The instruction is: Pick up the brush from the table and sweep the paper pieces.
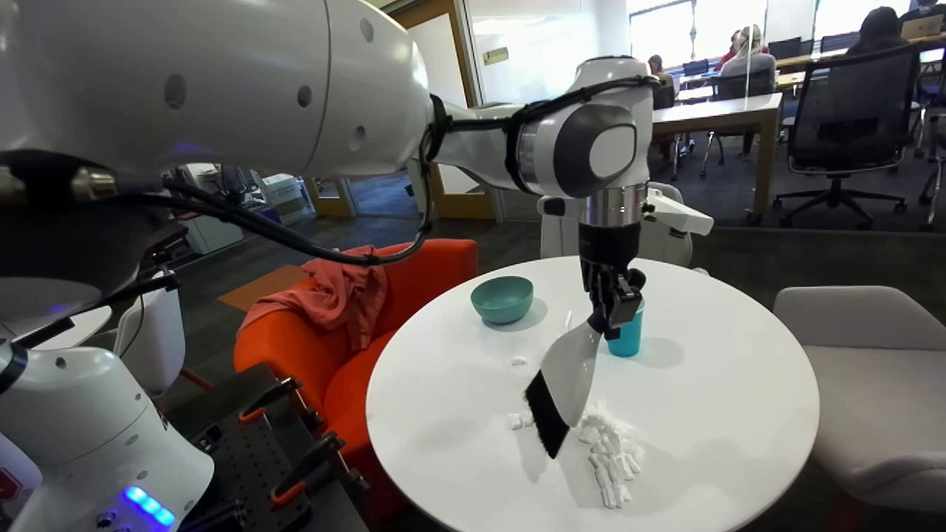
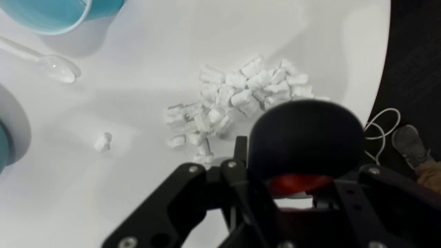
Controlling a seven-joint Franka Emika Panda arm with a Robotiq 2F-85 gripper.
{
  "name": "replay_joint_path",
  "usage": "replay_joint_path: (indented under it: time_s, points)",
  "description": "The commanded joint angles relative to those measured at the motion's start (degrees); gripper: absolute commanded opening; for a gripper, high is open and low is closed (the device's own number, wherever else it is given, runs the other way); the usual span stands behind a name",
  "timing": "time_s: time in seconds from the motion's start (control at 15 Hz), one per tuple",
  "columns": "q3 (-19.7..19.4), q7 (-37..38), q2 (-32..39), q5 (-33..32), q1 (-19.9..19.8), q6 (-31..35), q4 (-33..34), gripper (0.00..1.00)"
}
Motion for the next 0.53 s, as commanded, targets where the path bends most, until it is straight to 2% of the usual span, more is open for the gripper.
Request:
replay_joint_path:
  time_s: [0.0, 0.2, 0.47]
  points:
    - [-5.14, 1.61, -10.23, 13.38, 1.11, 1.78, -5.35, 0.12]
    - [-11.77, 5.66, -16.31, 25.47, 5.75, 2.8, -9.18, 0.12]
    - [-22.15, 15.88, -22.81, 40.12, 15.25, 15.17, -17.63, 0.12]
